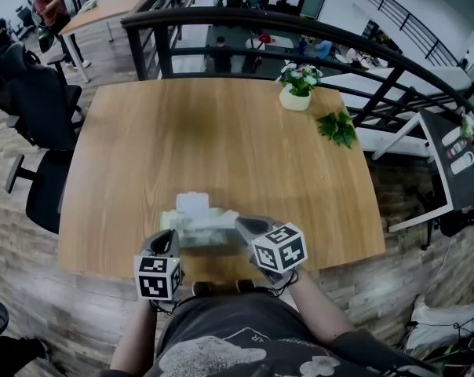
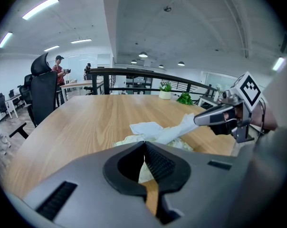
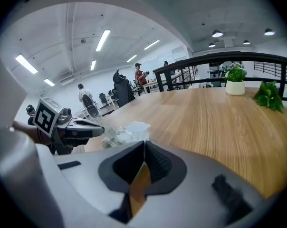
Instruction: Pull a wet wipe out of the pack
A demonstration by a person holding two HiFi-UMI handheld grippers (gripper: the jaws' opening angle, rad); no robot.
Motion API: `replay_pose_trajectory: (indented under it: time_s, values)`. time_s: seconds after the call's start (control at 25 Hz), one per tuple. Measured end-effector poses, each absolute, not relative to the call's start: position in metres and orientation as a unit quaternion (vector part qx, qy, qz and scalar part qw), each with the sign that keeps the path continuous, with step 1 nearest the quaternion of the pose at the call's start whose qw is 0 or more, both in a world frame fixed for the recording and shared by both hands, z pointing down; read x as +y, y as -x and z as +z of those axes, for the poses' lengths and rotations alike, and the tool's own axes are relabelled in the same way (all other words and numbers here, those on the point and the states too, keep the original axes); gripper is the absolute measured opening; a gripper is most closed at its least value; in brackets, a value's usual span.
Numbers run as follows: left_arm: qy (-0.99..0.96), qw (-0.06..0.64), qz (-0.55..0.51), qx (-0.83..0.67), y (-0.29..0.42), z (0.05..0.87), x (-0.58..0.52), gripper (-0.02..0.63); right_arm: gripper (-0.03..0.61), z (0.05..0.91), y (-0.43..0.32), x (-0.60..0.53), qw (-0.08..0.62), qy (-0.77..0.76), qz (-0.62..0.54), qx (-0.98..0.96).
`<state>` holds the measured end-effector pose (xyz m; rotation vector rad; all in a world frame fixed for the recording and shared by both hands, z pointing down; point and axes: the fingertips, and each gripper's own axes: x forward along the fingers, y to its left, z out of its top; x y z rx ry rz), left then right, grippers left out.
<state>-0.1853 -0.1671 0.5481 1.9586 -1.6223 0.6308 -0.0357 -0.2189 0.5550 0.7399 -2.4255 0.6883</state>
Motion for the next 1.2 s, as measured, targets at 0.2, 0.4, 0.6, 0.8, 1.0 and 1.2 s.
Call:
replay_pose_trajectory:
  time_s: [0.2,0.4,0.6,0.8,1.0,1.2]
  values:
    - [-0.722,0.256,0.23,-0.601,0.182,0.546,-0.166,0.015,0.029,0.55,0.029,-0.22,0.247,-0.273,0.25,-0.896]
    - [-0.721,0.256,0.221,-0.604,0.18,0.539,-0.167,0.017,0.029,0.531,0.028,-0.222,0.231,-0.264,0.231,-0.908]
    - [-0.722,0.256,0.213,-0.607,0.174,0.535,-0.165,0.017,0.029,0.523,0.021,-0.225,0.211,-0.267,0.239,-0.91]
    - [-0.719,0.246,0.201,-0.619,0.165,0.524,-0.165,0.017,0.029,0.52,0.008,-0.226,0.196,-0.267,0.245,-0.911]
    - [-0.719,0.238,0.188,-0.625,0.154,0.513,-0.167,0.017,0.029,0.511,-0.007,-0.23,0.182,-0.271,0.246,-0.913]
    - [-0.722,0.232,0.178,-0.627,0.141,0.504,-0.17,0.017,0.029,0.496,-0.023,-0.232,0.156,-0.276,0.253,-0.914]
